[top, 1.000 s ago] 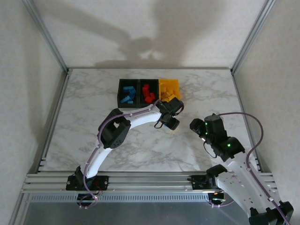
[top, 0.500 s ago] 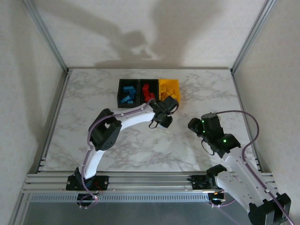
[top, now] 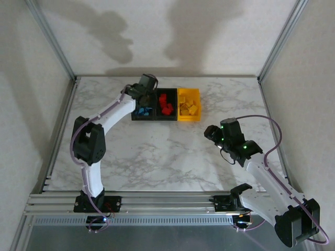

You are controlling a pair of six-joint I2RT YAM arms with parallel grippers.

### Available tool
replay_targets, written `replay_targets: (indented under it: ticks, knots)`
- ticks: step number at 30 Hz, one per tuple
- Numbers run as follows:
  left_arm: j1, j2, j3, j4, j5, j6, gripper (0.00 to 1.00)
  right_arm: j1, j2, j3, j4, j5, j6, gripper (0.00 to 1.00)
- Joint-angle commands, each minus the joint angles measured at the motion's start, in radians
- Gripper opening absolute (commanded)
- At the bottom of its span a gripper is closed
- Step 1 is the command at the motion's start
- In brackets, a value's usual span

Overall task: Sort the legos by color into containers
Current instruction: Place the lego in the container.

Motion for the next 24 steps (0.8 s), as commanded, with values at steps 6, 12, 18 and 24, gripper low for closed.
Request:
replay_targets:
  ticks: [6, 12, 18, 24]
  knots:
    - [0.038, 0.199, 0.245, -0.117, -0.065, -0.065, 0.5, 0.002, -0.021, 0.02, -0.006, 0.003, 0.011, 0.74]
    - [0.038, 0.108, 0.222, -0.127, -0.122, -0.088, 0.7, 0.004, 0.033, 0.043, 0.01, 0.0, -0.052, 0.76]
    - [0.039, -0.206, -0.047, 0.0, -0.187, -0.114, 1.0, -0.018, 0.166, 0.183, 0.046, 0.122, -0.231, 0.99]
    - [0.07, -0.614, -0.503, 0.281, -0.383, -0.141, 1.0, -0.065, 0.345, 0.281, 0.206, 0.477, -0.395, 0.99]
